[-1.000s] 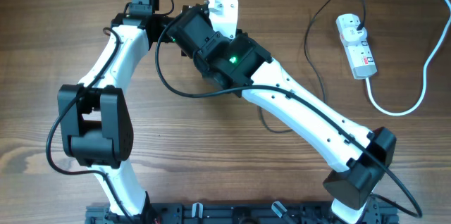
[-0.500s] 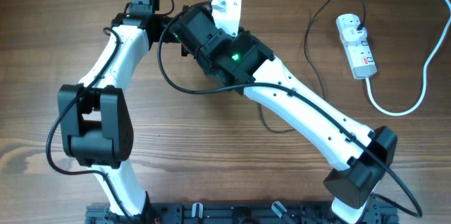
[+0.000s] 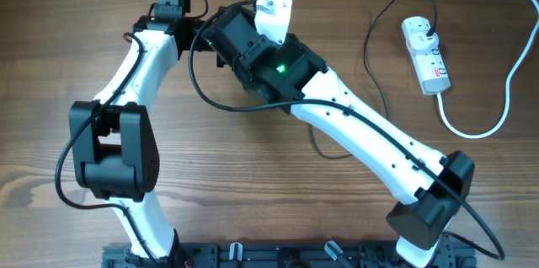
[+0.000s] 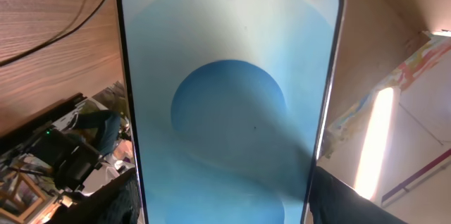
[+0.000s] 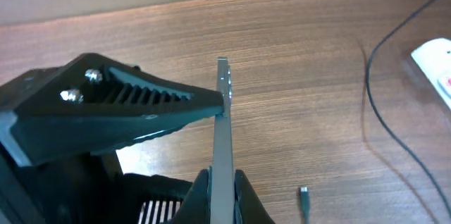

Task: Plug charger to phone and switch on socket

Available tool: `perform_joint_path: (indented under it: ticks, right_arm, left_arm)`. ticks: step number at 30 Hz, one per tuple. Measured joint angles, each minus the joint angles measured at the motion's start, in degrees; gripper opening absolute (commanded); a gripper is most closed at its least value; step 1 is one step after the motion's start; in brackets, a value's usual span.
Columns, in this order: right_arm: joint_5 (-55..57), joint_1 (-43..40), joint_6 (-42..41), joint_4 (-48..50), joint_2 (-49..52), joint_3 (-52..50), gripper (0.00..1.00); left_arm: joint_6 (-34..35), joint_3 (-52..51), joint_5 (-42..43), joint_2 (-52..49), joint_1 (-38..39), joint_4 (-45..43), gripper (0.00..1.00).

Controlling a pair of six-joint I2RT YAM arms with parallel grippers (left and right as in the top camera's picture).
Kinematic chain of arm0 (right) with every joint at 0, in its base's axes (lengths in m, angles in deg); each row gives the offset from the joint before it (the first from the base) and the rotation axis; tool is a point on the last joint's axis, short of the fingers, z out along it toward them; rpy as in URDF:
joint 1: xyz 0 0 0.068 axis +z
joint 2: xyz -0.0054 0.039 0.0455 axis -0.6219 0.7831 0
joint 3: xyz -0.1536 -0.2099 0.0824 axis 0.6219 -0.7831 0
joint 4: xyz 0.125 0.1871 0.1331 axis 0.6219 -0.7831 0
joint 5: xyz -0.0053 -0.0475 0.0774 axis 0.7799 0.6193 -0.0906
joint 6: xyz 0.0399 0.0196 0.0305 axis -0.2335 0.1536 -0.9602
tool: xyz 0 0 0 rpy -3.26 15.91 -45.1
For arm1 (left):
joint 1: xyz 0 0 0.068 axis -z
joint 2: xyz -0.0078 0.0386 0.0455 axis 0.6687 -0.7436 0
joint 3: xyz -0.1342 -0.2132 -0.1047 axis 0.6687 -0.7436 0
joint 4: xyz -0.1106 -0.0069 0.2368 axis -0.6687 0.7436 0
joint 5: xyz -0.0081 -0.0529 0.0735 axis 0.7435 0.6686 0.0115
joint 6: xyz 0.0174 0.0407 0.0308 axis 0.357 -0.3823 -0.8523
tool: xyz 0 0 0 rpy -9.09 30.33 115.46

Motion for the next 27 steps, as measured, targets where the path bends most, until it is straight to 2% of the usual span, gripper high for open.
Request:
perform_joint_path:
  ticks: [6, 9, 10, 12, 14, 15, 16, 17, 22, 27]
  right_arm:
    - [5.42, -0.07, -10.49, -0.2, -1.49, 0.0, 0.04]
    - [7.13, -0.07, -20.48, -0.26, -5.03, 0.0, 0.04]
    - [6.84, -0.07, -26.34, -0.85, -6.25, 0.0, 0.04]
    - [3.85, -0.07, -40.7, -3.04, -7.87, 0.04, 0.04]
    - [0.48, -0.07, -49.44, -5.35, -7.91, 0.02, 0.04]
    - [-0.98, -0.07, -52.54, -5.64, -7.91, 0.0, 0.04]
    - [-2.67, -0.07, -56.81, -5.62, -7.91, 0.0, 0.05]
    - [-3.65, -0.07, -59.69, -5.79, -7.91, 0.0, 0.06]
    - [-4.79, -0.48, -69.13, -6.47, -7.91, 0.0, 0.05]
    - [-6.51, -1.05, -71.49, -6.25, -6.84, 0.0, 0.05]
  left_arm:
    - [3.04, 0.02, 0.0, 0.02, -1.57, -0.02, 0.77]
    - [5.33, 0.02, -0.57, 0.02, -3.02, -0.04, 0.78]
    - [6.45, 0.02, -0.59, 0.02, -3.28, -0.04, 0.78]
    - [9.29, 0.02, 0.0, 0.02, -3.3, -0.02, 0.74]
    - [10.64, 0.02, 1.73, 0.02, -3.23, -0.04, 0.7]
    - [10.91, 0.02, 2.56, 0.02, -3.19, -0.04, 0.57]
    - [11.52, 0.02, 3.58, 0.02, -3.17, -0.09, 0.52]
    - [11.76, 0.02, 3.91, 0.02, -3.15, -0.09, 0.58]
    - [12.37, 0.04, 4.72, 0.02, -2.36, 0.02, 0.6]
    - [12.37, 0.04, 4.92, 0.02, -0.66, 0.04, 0.56]
